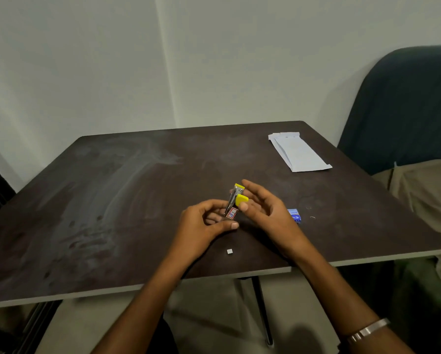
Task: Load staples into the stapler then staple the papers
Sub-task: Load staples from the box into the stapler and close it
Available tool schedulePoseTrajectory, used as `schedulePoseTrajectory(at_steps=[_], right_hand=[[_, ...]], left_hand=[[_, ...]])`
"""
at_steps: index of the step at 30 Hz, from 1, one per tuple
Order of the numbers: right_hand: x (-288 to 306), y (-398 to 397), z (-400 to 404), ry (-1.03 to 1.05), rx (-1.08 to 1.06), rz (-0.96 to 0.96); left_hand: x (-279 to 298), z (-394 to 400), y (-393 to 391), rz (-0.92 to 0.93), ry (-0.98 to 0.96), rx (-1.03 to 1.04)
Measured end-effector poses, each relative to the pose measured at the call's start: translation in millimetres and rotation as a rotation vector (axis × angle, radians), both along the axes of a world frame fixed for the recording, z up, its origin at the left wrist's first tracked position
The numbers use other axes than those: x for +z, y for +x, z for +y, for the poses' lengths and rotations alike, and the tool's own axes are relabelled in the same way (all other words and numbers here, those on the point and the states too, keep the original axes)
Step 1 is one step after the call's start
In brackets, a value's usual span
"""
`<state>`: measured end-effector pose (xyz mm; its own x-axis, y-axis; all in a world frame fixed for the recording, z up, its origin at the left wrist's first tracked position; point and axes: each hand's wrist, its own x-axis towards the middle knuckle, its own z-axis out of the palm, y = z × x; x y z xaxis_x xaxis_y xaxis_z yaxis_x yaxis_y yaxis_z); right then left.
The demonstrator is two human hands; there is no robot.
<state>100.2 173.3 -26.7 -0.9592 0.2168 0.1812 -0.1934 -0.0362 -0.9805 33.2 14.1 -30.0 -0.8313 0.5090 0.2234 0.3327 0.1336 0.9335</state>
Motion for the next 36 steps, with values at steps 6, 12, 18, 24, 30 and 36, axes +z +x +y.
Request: schedulePoseTrajectory(at_steps=[6, 12, 18, 24, 30, 36], right_hand=[[0, -4, 2, -0.103, -0.033, 0.005], [2, -2, 2, -0.222, -0.070, 0.007], [6, -2, 3, -0.407, -0.078, 0.017], [18, 1, 20, -0.644, 0.021, 0.060], [30, 13, 52, -0.924, 0.008, 0.118], [25, 30, 78, -1.017, -0.008, 0.107]], left_hand=[[-1, 10, 1, 0.026, -0.024, 0.004], [5, 21, 3, -0.005, -0.002, -0.013], [14, 30, 5, -0.010, -0.067, -0.018], [33, 41, 16, -0.008, -0.003, -0.051], [42, 54, 17, 0.051, 0.012, -0.078], [35, 83, 13, 0.049, -0.097, -0.054]])
